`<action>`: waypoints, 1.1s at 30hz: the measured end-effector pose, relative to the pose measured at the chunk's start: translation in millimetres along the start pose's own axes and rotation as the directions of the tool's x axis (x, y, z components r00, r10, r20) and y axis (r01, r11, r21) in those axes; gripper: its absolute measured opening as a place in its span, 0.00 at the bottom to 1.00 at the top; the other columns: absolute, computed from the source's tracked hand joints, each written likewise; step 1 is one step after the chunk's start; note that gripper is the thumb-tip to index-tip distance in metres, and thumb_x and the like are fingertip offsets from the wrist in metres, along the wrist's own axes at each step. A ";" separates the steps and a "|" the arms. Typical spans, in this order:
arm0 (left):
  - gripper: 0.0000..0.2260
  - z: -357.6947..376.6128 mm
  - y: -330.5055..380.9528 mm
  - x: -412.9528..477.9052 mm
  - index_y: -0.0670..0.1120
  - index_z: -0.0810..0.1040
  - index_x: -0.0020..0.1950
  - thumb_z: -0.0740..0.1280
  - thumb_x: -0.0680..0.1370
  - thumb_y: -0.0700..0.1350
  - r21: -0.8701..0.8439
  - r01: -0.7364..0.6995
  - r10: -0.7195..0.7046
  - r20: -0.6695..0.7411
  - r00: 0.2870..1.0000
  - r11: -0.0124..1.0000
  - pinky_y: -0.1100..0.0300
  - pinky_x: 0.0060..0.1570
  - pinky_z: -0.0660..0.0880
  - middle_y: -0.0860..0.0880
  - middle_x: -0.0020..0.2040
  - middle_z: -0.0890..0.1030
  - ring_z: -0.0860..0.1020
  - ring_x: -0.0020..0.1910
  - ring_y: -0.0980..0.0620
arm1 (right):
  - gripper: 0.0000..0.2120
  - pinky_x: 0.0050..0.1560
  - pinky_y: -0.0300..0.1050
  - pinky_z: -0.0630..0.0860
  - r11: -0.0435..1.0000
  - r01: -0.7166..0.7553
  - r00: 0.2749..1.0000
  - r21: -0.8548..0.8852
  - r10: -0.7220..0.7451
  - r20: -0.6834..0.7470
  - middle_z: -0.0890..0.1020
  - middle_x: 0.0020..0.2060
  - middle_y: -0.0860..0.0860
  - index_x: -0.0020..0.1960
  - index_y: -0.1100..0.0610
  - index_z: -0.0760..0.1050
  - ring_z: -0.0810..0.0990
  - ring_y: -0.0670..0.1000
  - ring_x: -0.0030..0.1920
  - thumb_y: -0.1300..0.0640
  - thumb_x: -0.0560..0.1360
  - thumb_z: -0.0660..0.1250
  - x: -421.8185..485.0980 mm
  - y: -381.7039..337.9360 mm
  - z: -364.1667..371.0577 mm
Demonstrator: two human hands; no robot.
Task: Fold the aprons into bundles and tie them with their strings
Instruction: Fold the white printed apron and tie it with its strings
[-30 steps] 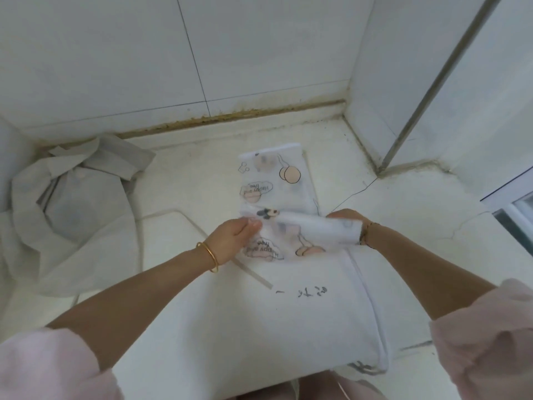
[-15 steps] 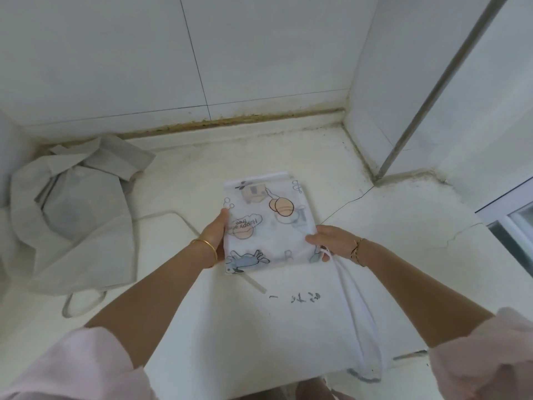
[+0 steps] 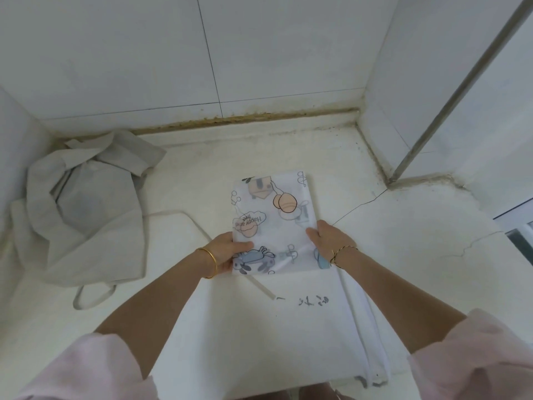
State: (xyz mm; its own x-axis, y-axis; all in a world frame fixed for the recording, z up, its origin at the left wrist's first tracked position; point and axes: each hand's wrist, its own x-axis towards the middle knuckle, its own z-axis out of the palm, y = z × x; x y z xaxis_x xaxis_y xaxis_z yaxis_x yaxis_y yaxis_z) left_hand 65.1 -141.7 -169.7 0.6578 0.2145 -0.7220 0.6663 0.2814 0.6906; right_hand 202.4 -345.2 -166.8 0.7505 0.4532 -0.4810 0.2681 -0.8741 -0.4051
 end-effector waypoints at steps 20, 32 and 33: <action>0.24 60.7 38.2 37.0 0.46 0.59 0.75 0.50 0.81 0.55 0.993 -0.118 0.721 0.098 0.685 -0.023 0.41 0.72 0.53 0.38 0.76 0.54 0.54 0.75 0.37 | 0.13 0.45 0.44 0.65 0.993 -0.009 0.997 -0.121 0.019 0.077 0.74 0.45 0.56 0.38 0.56 0.61 0.70 0.55 0.45 0.54 0.80 0.51 10.5 -9.0 2.8; 0.27 66.6 11.9 68.4 0.53 0.38 0.77 0.43 0.81 0.57 0.998 -0.067 0.531 0.061 0.845 -0.008 0.41 0.71 0.34 0.45 0.76 0.34 0.32 0.74 0.42 | 0.23 0.53 0.51 0.74 0.913 0.318 0.869 -0.255 -0.389 -0.308 0.70 0.64 0.58 0.67 0.62 0.66 0.74 0.59 0.56 0.68 0.73 0.62 21.5 -52.6 16.1; 0.26 64.3 12.9 67.9 0.54 0.40 0.77 0.43 0.81 0.57 0.995 -0.098 0.536 0.071 0.841 0.021 0.43 0.72 0.35 0.46 0.77 0.35 0.33 0.75 0.43 | 0.24 0.58 0.51 0.71 0.913 0.300 0.894 -0.277 -0.371 -0.253 0.64 0.69 0.58 0.70 0.63 0.62 0.72 0.59 0.60 0.67 0.75 0.59 26.9 -54.2 17.7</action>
State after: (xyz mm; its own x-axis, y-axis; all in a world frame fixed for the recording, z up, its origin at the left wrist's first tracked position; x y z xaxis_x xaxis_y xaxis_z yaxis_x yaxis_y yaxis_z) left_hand 141.0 -183.6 -207.1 0.9356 0.2647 -0.2337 0.2992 -0.9457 0.1268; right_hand 197.4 -282.5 -171.5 0.7240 0.6847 -0.0834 0.6374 -0.7104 -0.2986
